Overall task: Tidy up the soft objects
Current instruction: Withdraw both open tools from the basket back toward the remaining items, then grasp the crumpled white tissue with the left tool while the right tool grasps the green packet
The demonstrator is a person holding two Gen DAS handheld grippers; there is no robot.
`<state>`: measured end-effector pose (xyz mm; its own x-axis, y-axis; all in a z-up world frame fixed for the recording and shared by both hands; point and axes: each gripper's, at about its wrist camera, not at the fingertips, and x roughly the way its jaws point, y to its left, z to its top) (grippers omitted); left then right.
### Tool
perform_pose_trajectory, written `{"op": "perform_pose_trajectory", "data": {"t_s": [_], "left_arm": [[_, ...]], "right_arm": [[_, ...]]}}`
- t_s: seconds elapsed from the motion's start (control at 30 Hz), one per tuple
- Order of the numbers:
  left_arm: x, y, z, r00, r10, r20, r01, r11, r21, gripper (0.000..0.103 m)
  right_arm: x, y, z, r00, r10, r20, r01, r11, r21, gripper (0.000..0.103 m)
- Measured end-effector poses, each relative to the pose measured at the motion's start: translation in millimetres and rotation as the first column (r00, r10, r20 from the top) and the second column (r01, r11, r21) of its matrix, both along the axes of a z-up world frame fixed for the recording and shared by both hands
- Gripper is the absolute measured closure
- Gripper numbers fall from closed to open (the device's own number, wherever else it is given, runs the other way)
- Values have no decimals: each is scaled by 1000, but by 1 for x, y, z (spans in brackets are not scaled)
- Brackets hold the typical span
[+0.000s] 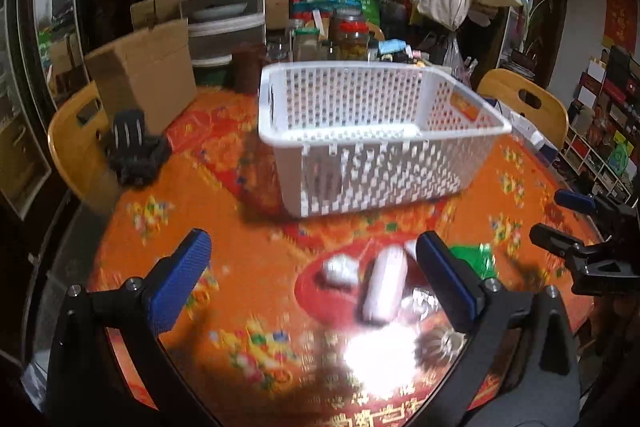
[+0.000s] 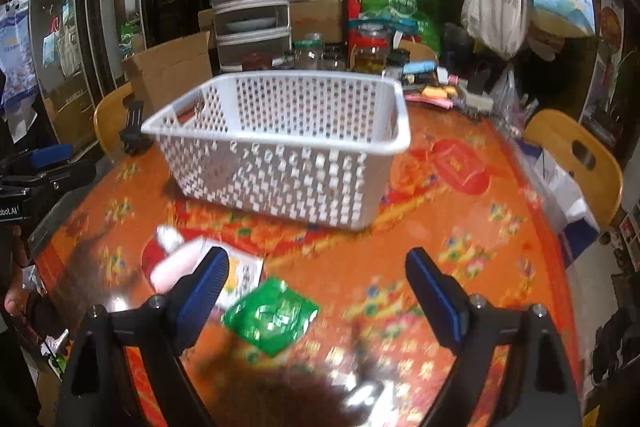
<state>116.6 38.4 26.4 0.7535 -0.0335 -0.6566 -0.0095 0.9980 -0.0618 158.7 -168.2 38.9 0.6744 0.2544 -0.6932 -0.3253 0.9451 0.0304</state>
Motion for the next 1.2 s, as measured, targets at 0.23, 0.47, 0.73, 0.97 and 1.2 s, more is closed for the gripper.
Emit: {"op": "perform_pose_trajectory", "data": {"t_s": [0.23,0.47,0.73,0.97,1.2], "left_arm": [[-6,-2,-44,999,-2,-47,1,1000,-16,1],[18,-1,-67,996,10,-86,-13,1000,-26,1],[45,5,-88,990,27,-140,-34,998,-46,1],[60,0,-100,986,23,-163,-30,999,-39,1],[67,-8,-106,986,14,-168,-19,999,-28,2]], "right_arm": [[-23,8,-43,999,0,-49,1,1000,9,13],[-24,17,-59,998,24,-61,-23,1000,13,13],[-13,17,-68,996,24,-84,-22,999,24,22],[-9,21,-74,994,44,-100,-41,999,24,32],[-6,24,-78,991,60,-119,-58,998,27,37]]}}
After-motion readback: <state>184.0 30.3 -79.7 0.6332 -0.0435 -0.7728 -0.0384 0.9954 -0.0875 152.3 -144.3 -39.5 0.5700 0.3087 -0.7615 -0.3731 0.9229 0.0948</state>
